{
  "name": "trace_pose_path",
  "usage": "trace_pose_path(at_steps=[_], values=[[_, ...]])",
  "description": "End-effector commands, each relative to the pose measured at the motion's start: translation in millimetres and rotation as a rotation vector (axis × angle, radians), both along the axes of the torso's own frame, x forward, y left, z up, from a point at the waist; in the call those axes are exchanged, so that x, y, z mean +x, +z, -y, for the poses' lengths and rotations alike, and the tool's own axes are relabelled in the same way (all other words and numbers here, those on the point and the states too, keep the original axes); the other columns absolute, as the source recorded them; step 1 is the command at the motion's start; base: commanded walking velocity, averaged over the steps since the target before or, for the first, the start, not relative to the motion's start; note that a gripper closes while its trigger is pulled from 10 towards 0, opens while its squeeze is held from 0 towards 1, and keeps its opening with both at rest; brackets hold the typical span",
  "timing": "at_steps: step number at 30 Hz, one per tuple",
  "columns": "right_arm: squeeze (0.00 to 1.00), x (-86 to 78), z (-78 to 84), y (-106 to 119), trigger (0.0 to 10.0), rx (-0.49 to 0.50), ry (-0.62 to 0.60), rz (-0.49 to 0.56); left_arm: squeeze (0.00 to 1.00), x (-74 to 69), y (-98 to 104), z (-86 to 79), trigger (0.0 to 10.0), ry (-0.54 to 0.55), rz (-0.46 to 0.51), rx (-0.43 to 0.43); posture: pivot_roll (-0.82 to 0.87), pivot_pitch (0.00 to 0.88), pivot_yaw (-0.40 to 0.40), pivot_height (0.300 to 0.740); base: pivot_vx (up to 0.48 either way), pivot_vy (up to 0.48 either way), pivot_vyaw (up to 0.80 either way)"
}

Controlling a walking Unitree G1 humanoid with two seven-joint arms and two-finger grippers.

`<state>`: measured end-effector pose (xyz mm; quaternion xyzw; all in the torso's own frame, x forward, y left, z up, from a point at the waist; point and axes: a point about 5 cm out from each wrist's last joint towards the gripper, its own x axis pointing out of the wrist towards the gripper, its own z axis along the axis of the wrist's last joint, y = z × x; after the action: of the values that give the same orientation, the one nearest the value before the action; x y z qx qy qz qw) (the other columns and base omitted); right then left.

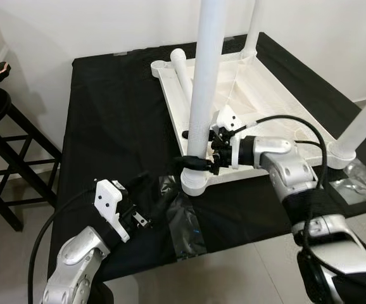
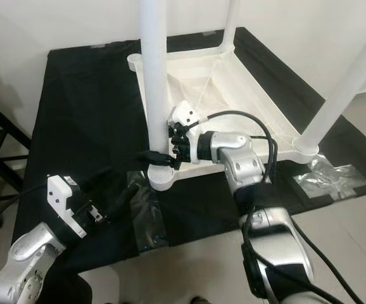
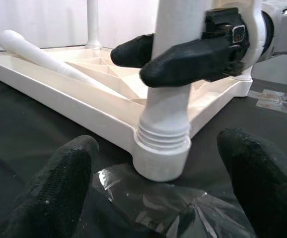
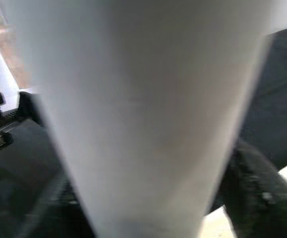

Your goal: Building children table

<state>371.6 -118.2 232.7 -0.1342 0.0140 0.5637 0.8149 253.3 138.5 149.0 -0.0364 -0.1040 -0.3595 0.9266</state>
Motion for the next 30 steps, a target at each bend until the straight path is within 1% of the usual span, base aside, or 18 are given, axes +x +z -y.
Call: trace_pose_path(at_steps=[1,5,6,9,11,12,14,15,16,17,19,20,21,22,27,28,29,30], values=[[0.00,2.7,5.4,2,0.0,-0.009,-0.031,0.014,0.00,-2.5,-4,-1.6,10.0,0.013,-0.009,0.006,-0.02,0.192,-0.004,0.740,0.000,0.000,0.00],[0.00,7.2,12.3,3,0.0,0.011,-0.064,0.017,0.00,-2.8,-4,-1.9,10.0,0.015,-0.010,0.005,-0.03,0.197,-0.002,0.740,0.000,0.000,0.00],[0.00,8.9,18.6,2,0.0,0.025,-0.117,0.025,0.00,-3.0,-4,-1.9,10.0,0.015,-0.011,0.004,-0.03,0.201,-0.001,0.740,0.000,0.000,0.00],[0.00,10.4,24.8,0,0.0,0.034,-0.166,0.034,0.00,-3.0,-4,-1.8,10.0,0.014,-0.011,0.003,-0.03,0.203,-0.002,0.740,0.000,0.000,0.00],[0.00,9.9,33.6,-8,0.0,0.077,-0.289,0.036,0.00,-2.9,-3,-2.0,10.0,0.012,-0.011,0.002,-0.04,0.213,-0.006,0.740,0.000,0.000,0.00],[0.00,9.9,33.6,-8,0.0,0.077,-0.289,0.036,0.00,-2.9,-3,-2.0,10.0,0.012,-0.011,0.002,-0.04,0.213,-0.006,0.740,0.000,0.000,0.00],[0.00,6.5,33.8,-16,0.0,0.107,-0.366,0.027,0.00,-2.8,-3,-2.6,10.0,0.013,-0.011,0.002,-0.04,0.215,-0.008,0.740,0.000,0.000,0.00],[0.00,0.3,28.3,-30,0.0,0.156,-0.489,0.006,0.00,-2.6,-2,-3.3,10.0,0.013,-0.010,0.001,-0.05,0.219,-0.008,0.740,0.000,0.000,0.00],[0.00,0.3,28.3,-30,0.0,0.156,-0.489,0.006,0.00,-2.6,-2,-3.3,10.0,0.013,-0.010,0.001,-0.05,0.219,-0.008,0.740,0.000,0.000,0.00],[0.00,-15.5,13.8,-54,0.0,0.206,-0.682,-0.025,0.00,-2.2,-2,-4.4,10.0,0.014,-0.009,0.001,-0.06,0.223,-0.001,0.740,0.000,0.000,0.00],[0.00,-15.5,13.8,-54,0.0,0.206,-0.682,-0.025,0.00,-2.2,-2,-4.4,10.0,0.014,-0.009,0.001,-0.06,0.223,-0.001,0.740,0.000,0.000,0.00],[0.00,-40.2,-6.1,-79,0.0,0.210,-0.761,-0.066,0.00,-1.0,-1,-5.2,10.0,0.014,-0.009,0.002,-0.05,0.231,0.013,0.740,0.000,0.000,0.00],[0.00,-40.2,-6.1,-79,0.0,0.210,-0.761,-0.066,0.00,-1.0,-1,-5.2,10.0,0.014,-0.009,0.002,-0.05,0.231,0.013,0.740,0.000,0.000,0.00],[0.00,-50.5,-15.7,-83,0.0,0.211,-0.802,-0.054,0.00,0.6,-1,-6.5,10.0,0.012,-0.011,0.004,-0.08,0.222,0.036,0.740,0.000,0.000,0.00],[0.00,-52.0,-22.9,-87,0.0,0.195,-0.787,-0.040,0.00,3.3,-2,-7.1,10.0,0.007,-0.015,0.007,-0.06,0.203,0.029,0.740,0.000,0.000,0.00],[0.00,-48.5,-22.5,-87,1.5,0.192,-0.785,-0.042,0.00,4.5,-2,-7.6,10.0,0.014,-0.013,0.008,-0.06,0.200,0.031,0.740,0.000,0.000,0.00],[0.00,-48.5,-22.5,-87,1.5,0.192,-0.785,-0.042,0.00,4.5,-2,-7.6,10.0,0.014,-0.013,0.008,-0.06,0.200,0.031,0.740,0.000,0.000,0.00],[0.00,-46.8,-22.2,-89,10.0,0.193,-0.791,-0.062,0.00,5.2,-2,-8.0,10.0,0.024,-0.009,0.007,-0.06,0.200,0.032,0.740,0.000,0.000,0.00]])
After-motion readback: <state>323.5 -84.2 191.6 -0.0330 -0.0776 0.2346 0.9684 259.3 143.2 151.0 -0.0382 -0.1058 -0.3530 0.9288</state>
